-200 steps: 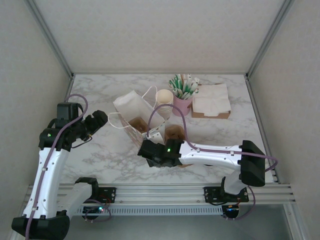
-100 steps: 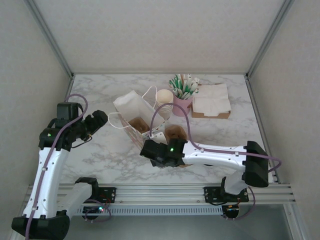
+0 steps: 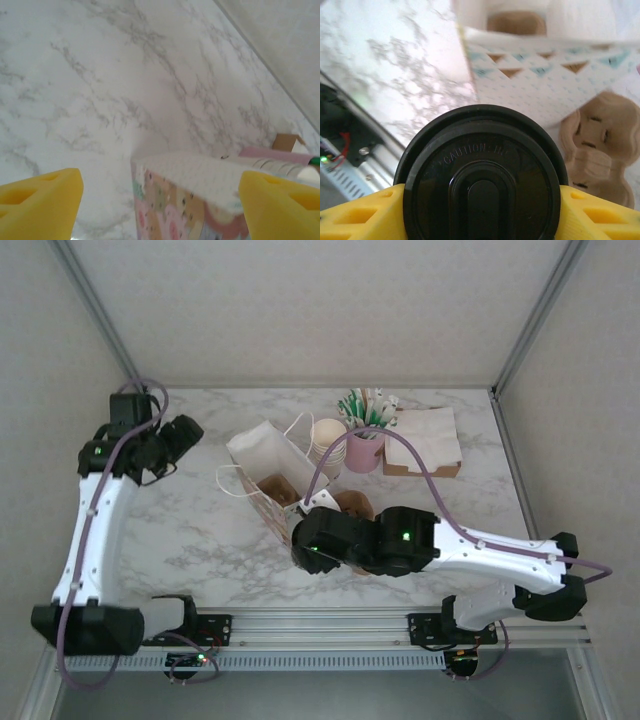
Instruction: Pack the takeout coffee
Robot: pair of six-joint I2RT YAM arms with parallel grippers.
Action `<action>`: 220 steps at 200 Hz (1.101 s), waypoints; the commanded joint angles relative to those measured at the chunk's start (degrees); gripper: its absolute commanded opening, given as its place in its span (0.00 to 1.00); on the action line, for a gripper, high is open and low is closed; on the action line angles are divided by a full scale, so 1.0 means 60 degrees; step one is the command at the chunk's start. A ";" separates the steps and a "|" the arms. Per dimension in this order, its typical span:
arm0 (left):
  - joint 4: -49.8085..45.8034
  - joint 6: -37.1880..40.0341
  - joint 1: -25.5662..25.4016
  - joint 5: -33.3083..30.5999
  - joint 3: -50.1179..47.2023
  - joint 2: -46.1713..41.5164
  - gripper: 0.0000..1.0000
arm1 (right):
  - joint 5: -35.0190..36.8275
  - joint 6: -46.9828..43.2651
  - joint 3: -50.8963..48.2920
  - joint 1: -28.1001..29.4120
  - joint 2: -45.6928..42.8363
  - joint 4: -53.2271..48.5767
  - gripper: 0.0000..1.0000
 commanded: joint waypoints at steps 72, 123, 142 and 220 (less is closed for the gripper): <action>0.1683 0.2271 -0.0939 0.3102 0.2351 0.5088 0.74 | 0.1754 -0.1784 0.2458 0.0340 -0.0129 0.0630 0.61; 0.1919 0.2977 -0.1985 0.3750 0.1871 0.5678 0.74 | 0.3630 -0.1868 0.3320 -0.0053 0.0337 0.0374 0.60; 0.1947 0.3123 -0.2274 0.3850 0.1580 0.5565 0.74 | 0.3484 -0.1909 0.3557 -0.0426 0.0561 0.0368 0.60; 0.2846 0.2277 -0.2823 0.3934 -0.0004 0.4805 0.74 | 0.2415 -0.2172 0.5383 -0.1429 0.2453 -0.0541 0.60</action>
